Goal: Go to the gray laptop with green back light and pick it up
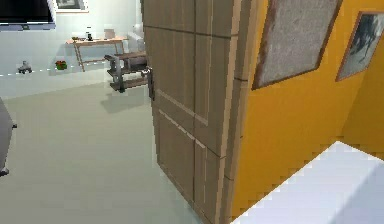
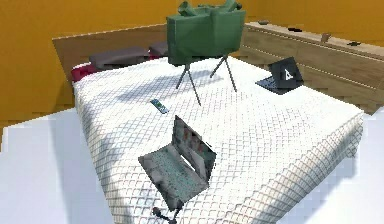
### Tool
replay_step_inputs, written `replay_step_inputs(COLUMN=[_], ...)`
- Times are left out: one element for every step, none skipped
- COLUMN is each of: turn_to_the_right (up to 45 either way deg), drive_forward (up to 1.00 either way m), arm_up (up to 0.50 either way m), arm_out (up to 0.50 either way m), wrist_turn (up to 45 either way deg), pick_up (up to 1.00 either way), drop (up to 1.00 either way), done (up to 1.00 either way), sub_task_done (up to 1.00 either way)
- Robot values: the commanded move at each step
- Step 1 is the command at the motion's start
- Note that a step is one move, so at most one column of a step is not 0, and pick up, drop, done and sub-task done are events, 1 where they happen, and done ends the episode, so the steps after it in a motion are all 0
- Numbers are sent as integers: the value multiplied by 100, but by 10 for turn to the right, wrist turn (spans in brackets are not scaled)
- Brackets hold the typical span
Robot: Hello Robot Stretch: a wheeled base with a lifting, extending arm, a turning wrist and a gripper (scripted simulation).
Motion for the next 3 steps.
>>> replay_step_inputs(turn_to_the_right=[0,0,0], drive_forward=[0,0,0], arm_up=[0,10,0], arm_out=[0,0,0], wrist_turn=[0,0,0], pick_up=[100,0,0], drop=[0,0,0], done=[0,0,100], sub_task_done=[0,0,0])
